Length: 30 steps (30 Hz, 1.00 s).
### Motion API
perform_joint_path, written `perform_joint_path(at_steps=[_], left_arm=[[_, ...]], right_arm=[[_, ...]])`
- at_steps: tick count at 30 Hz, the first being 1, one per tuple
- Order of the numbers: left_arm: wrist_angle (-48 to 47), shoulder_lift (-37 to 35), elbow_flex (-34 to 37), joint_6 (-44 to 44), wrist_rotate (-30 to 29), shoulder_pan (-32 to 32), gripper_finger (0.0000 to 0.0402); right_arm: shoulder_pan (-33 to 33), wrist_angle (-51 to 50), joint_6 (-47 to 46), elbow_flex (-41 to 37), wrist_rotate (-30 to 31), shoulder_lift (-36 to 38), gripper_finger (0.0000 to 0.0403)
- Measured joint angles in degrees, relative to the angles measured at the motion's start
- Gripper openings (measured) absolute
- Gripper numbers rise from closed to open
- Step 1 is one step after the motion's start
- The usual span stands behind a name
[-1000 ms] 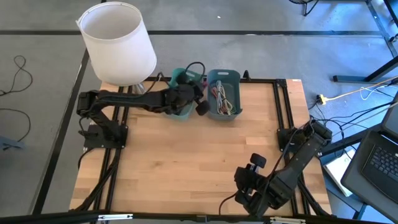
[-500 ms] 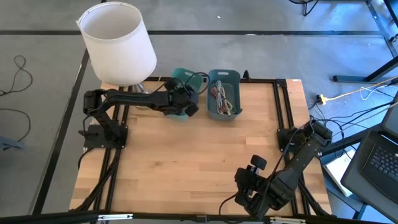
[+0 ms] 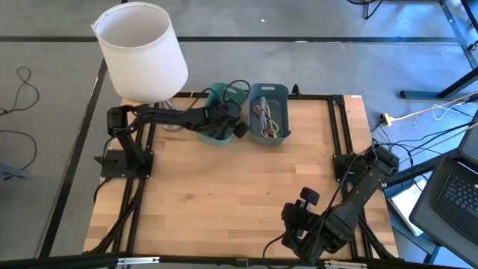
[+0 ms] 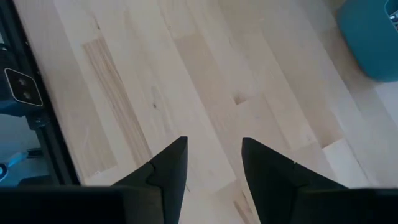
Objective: Pick and place USB-C Cables
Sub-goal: Put the red and black charger cable into the green bin
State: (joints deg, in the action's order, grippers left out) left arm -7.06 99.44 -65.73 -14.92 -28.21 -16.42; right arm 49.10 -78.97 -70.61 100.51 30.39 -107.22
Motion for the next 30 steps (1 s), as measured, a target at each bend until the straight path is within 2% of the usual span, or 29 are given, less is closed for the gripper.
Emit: perform_joint_path(at_steps=[4,9,13,16,19,30], left_arm=[[4.01,-0.01,0.00,-1.08,3.62,-1.26,0.0023],[3.92,-0.02,0.00,-1.77,5.42,-3.89,0.0023],[-3.10,-0.04,-0.04,-5.32,9.04,-6.31,0.0023],[-7.18,-0.04,-0.04,-5.99,7.48,-6.63,0.0023],[-8.02,-0.04,-0.04,-5.60,6.79,-6.15,0.0023],[-11.28,1.41,-0.07,-6.83,10.50,-6.96,0.0023]], right_arm=[[0.00,0.59,0.06,0.00,0.00,0.00,0.0155],[0.21,1.75,0.09,0.00,0.00,0.00,0.0155],[0.71,2.35,-0.09,0.00,0.00,0.00,0.0155],[0.87,2.50,-0.06,0.00,-0.01,0.00,0.0155],[0.85,2.48,0.35,0.00,0.00,0.00,0.0155],[0.85,2.70,0.35,0.00,0.00,0.00,0.0155]])
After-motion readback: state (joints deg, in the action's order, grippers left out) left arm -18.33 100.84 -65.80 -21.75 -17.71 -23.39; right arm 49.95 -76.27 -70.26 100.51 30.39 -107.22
